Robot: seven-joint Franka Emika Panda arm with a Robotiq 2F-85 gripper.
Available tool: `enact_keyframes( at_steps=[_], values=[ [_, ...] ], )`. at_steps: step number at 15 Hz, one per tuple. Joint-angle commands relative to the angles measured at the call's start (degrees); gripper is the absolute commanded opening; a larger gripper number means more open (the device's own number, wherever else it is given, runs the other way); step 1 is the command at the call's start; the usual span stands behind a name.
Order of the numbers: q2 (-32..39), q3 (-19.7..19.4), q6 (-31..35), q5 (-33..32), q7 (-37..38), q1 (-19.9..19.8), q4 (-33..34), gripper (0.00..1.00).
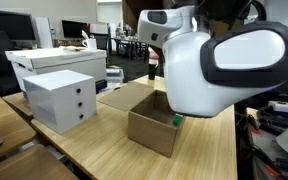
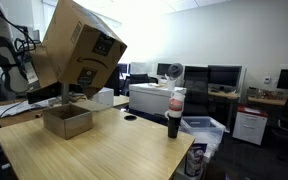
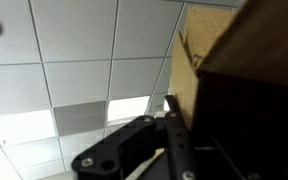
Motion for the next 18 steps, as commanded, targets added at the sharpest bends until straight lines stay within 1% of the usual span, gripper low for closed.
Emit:
enact_keyframes(
  at_steps=[1,2,3,6,8,11,18],
  values=[
    [-4.0,-0.1,-0.6,-2.8,-5.5,1.0,-3.1,0.06],
    [-4.6,1.2,0.9,-0.4,-5.7,0.8,-2.8,0.06],
    [-4.7,1.9,1.2,0.5,-5.5,0.7,-2.4,0.06],
    [-4.9,2.8,0.9,1.2,-5.9,0.8,-2.3,0.06],
    [-4.8,1.2,-0.8,-2.7,-6.8,1.3,-3.3,0.06],
    [-4.4,-0.5,-1.1,-6.2,-7.4,1.3,-3.6,0.06],
    [-3.8,-3.1,-1.2,-9.5,-7.1,0.9,-4.2,0.06]
  ],
)
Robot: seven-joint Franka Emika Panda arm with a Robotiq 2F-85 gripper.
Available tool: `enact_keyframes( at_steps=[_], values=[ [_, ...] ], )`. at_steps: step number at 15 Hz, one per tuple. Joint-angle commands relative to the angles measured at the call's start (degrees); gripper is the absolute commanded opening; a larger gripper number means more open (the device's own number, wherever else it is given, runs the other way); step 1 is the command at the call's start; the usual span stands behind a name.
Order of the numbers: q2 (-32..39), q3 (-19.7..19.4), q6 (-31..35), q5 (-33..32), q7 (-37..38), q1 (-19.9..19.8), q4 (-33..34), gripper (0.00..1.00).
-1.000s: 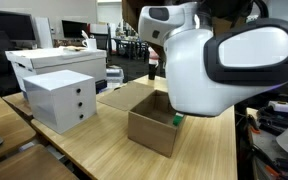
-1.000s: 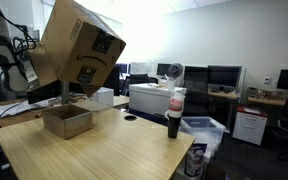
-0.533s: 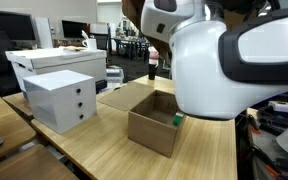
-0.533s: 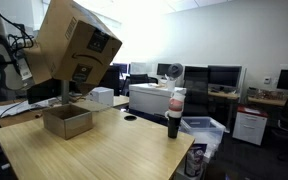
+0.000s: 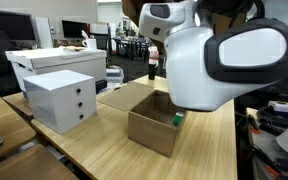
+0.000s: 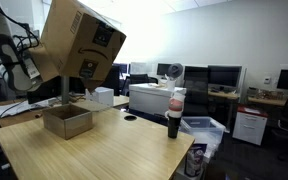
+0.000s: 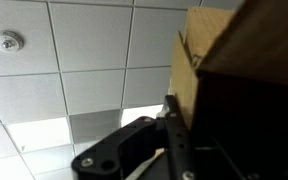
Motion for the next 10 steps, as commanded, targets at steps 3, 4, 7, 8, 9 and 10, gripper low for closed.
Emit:
enact_keyframes(
  at_steps=[3,4,7,8,9,10],
  values=[
    [-1.9,-1.9,-0.6,-5.1,-5.2,0.3,-2.8,0.06],
    [-1.9,-2.4,-1.0,-6.3,-5.5,0.4,-2.9,0.06],
    [-1.9,-2.5,-0.3,-7.5,-6.5,0.4,-3.1,0.06],
    [-1.7,-2.8,-0.4,-8.4,-6.8,0.5,-3.0,0.06],
    [-1.8,-2.8,-0.1,-8.5,-7.0,0.5,-2.9,0.06],
    [-1.8,-2.6,0.2,-8.4,-7.2,0.5,-3.0,0.06]
  ],
)
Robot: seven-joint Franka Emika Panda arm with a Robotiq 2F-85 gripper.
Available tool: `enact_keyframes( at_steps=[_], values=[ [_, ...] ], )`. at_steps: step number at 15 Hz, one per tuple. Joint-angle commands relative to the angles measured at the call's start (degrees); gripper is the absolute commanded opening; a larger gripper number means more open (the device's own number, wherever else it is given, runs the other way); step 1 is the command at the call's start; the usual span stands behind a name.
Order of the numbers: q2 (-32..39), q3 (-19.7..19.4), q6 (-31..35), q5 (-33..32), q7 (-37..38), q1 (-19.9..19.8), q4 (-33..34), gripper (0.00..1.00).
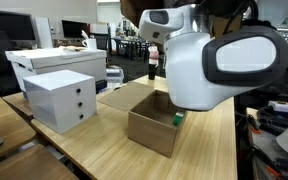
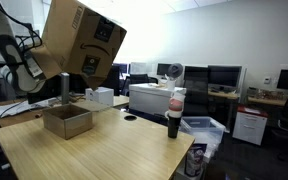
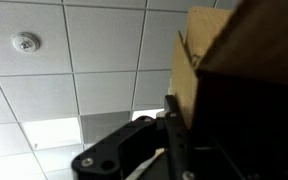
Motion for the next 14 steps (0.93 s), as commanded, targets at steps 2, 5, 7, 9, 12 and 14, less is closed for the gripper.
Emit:
enact_keyframes(
  at_steps=[2,5,7,9,12,14],
  values=[
    [-1.9,-0.2,0.6,-2.5,-5.1,0.4,-1.6,0.06],
    [-1.3,0.7,1.0,-0.9,-4.2,0.2,-1.1,0.06],
    [-0.9,1.5,1.1,0.7,-3.5,-0.1,-0.8,0.06],
    [-0.5,2.4,1.4,2.7,-2.7,-0.2,-0.5,0.06],
    [0.0,0.5,0.8,-1.2,-3.9,0.3,-1.8,0.06],
    [0.4,1.7,1.3,1.2,-2.5,-0.1,-1.0,0.06]
  ],
)
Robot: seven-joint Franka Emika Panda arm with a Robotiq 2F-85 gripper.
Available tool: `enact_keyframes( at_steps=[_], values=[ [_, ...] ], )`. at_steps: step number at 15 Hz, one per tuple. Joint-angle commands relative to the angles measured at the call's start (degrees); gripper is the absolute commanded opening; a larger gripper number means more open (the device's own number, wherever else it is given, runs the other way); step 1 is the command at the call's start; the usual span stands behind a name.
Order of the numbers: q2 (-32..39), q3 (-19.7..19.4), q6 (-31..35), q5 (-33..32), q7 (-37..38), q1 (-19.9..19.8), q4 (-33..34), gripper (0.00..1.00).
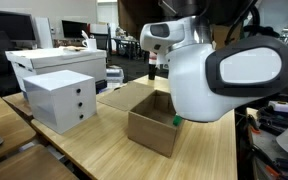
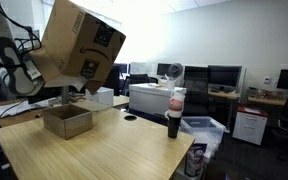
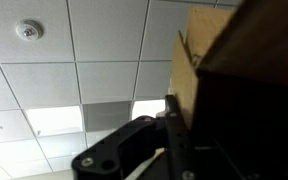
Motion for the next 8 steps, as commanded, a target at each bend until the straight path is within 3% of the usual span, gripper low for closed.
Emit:
enact_keyframes(
  at_steps=[1,3,5,8],
  values=[
    [-0.8,0.6,0.6,0.5,-1.6,-0.2,-0.2,0.06],
    [-0.5,0.7,0.7,0.7,-1.7,-0.1,-0.1,0.06],
    [-0.3,2.6,2.1,4.8,-0.2,-0.7,0.8,0.06],
    [-0.3,0.6,1.4,1.5,-2.1,0.0,-0.1,0.06]
  ],
)
